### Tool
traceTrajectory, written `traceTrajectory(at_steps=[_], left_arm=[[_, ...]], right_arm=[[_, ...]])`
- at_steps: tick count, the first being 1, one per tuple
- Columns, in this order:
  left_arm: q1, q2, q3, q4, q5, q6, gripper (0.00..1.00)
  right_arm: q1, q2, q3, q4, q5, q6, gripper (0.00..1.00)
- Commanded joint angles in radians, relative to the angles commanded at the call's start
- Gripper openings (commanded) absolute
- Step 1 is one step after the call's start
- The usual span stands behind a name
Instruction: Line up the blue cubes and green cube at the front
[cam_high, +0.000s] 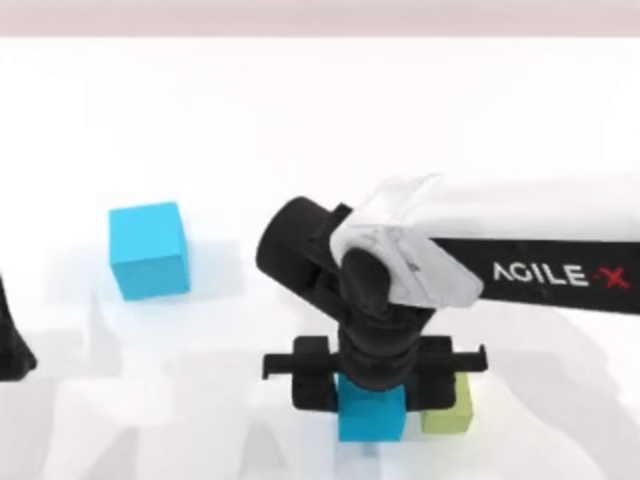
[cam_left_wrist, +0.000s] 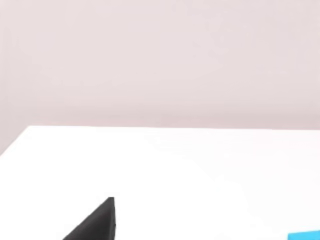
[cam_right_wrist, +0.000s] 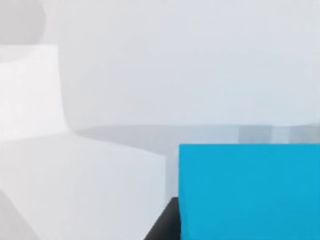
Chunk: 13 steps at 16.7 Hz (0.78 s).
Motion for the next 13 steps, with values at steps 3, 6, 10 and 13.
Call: traceTrajectory(at_steps=[3, 6, 10, 13], left_arm=[[0.000, 0.000, 0.000, 0.000, 0.000, 0.000, 1.00], [0.000, 0.000, 0.000, 0.000, 0.000, 0.000, 1.00], [0.000, 0.000, 0.000, 0.000, 0.000, 0.000, 1.00], [0.000, 0.000, 0.000, 0.000, 0.000, 0.000, 1.00]], right_arm=[[0.000, 0.000, 0.000, 0.000, 0.000, 0.000, 0.08], [0.000, 0.000, 0.000, 0.000, 0.000, 0.000, 0.30], [0.000, 0.000, 0.000, 0.000, 0.000, 0.000, 0.60], [0.000, 0.000, 0.000, 0.000, 0.000, 0.000, 0.83]])
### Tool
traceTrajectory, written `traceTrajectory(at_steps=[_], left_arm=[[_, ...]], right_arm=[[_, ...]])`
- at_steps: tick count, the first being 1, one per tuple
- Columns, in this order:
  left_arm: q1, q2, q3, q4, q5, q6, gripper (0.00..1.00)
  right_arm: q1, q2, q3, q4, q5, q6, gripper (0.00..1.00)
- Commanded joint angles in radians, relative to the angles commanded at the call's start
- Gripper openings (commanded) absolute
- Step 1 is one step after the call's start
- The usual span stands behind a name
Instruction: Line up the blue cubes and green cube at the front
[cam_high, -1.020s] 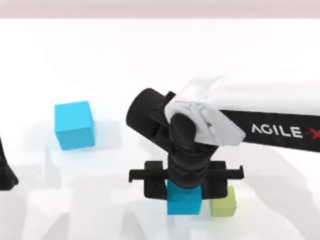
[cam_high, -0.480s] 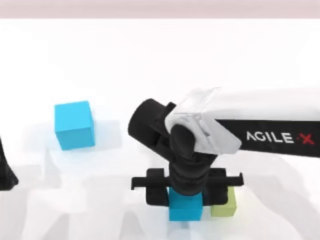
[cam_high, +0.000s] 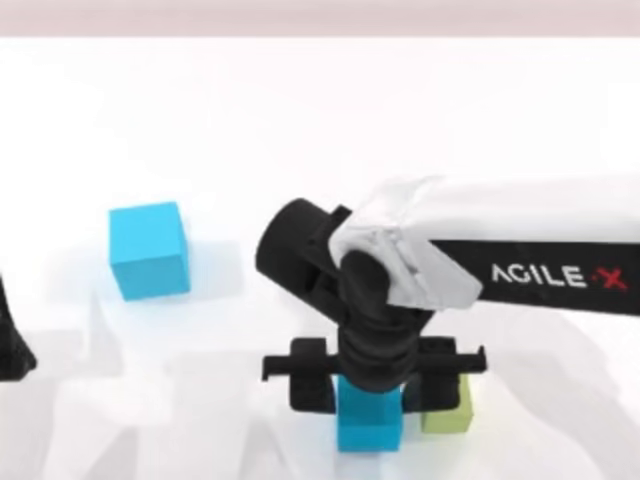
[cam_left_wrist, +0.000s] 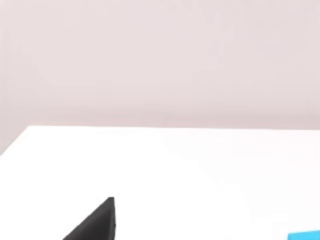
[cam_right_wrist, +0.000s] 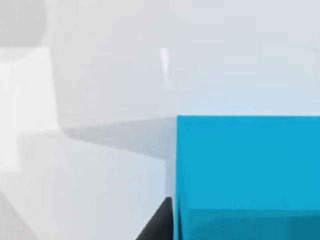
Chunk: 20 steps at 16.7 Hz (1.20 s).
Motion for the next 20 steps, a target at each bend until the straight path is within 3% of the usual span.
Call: traceTrajectory(at_steps=[2, 3, 13, 20], left_arm=[[0.000, 0.000, 0.000, 0.000, 0.000, 0.000, 1.00], [0.000, 0.000, 0.000, 0.000, 0.000, 0.000, 1.00], [0.000, 0.000, 0.000, 0.000, 0.000, 0.000, 1.00], [0.000, 0.000, 0.000, 0.000, 0.000, 0.000, 1.00]], right_arm=[[0.000, 0.000, 0.000, 0.000, 0.000, 0.000, 0.98], [0.000, 0.000, 0.000, 0.000, 0.000, 0.000, 1.00], [0.001, -0.006, 0.015, -0.017, 0.000, 0.000, 1.00], [0.010, -0.077, 0.162, -0.243, -0.001, 0.002, 1.00]])
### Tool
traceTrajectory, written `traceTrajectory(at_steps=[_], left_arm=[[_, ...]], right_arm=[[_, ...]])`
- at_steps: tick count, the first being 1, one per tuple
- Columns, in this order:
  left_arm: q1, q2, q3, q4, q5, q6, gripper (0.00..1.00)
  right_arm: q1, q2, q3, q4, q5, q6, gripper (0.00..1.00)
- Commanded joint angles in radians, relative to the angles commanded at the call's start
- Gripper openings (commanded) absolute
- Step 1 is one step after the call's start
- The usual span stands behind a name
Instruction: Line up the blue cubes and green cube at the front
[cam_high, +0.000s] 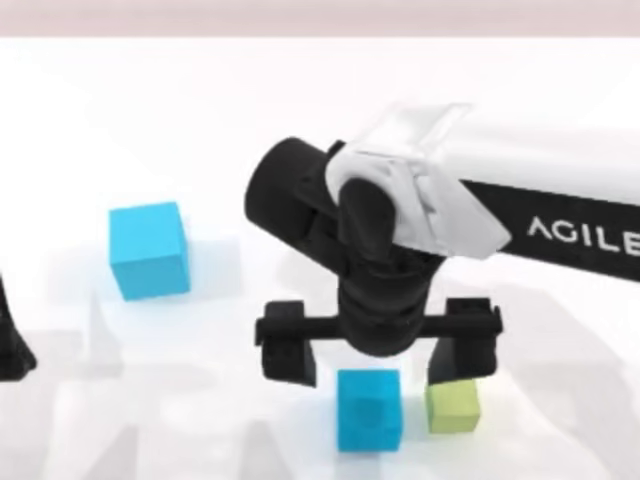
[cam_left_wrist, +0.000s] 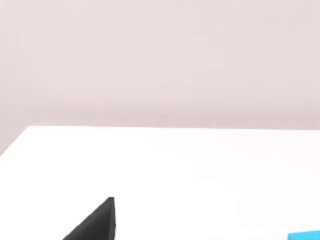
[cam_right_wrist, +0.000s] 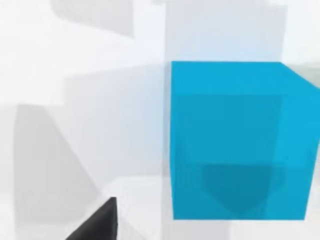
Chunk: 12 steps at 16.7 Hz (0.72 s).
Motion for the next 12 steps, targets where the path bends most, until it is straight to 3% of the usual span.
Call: traceTrajectory(at_steps=[7, 12], left_arm=[[-0.002, 0.009, 0.009, -0.007, 0.000, -0.003, 1.00], [-0.036, 0.207, 0.201, -0.143, 0.003, -0.053, 1.00]], right_arm=[[-0.009, -0.012, 0.001, -0.002, 0.003, -0.007, 1.00], [-0.100, -0.209, -0.148, 0.120, 0.052, -0.120, 1.00]])
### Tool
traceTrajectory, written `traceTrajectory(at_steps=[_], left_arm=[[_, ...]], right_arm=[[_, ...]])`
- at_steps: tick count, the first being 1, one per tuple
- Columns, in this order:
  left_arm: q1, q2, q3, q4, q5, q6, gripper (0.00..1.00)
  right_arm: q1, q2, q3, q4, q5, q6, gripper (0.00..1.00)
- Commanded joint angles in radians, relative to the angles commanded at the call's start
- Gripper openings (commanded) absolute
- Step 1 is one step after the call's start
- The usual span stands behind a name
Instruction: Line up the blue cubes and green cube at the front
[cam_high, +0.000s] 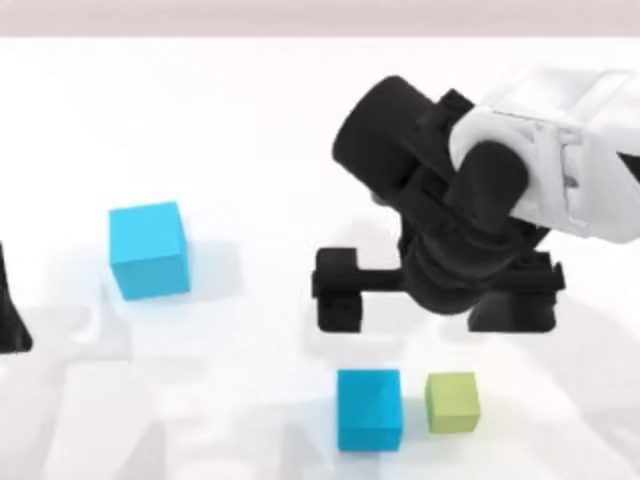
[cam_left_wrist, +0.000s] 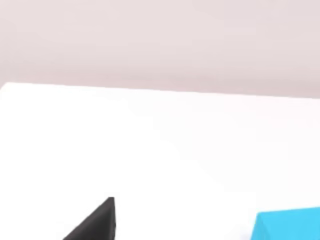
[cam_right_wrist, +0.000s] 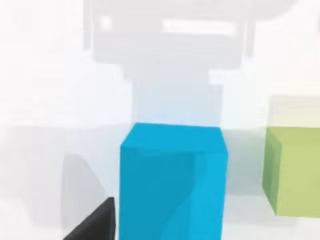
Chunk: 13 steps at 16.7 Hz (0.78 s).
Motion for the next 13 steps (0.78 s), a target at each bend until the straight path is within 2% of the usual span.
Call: traceTrajectory(at_steps=[4, 7, 10, 13], left_arm=[[-0.043, 0.337, 0.286, -0.198, -0.002, -0.070, 1.00], [-0.080, 0.651, 0.524, -0.370, -0.004, -0.128, 1.00], [-0.120, 0.984, 0.766, -0.552, -0.006, -0.188, 1.00], [-0.158, 1.280, 0.990, -0.722, -0.007, -0.245, 1.00]], right_arm=[[-0.140, -0.289, -0.254, 0.146, 0.045, -0.157, 1.00], [-0.268, -0.539, -0.501, 0.266, 0.062, -0.293, 1.00], [-0.402, -0.806, -0.759, 0.397, 0.057, -0.429, 1.00], [-0.530, -1.082, -0.991, 0.543, 0.033, -0.552, 1.00]])
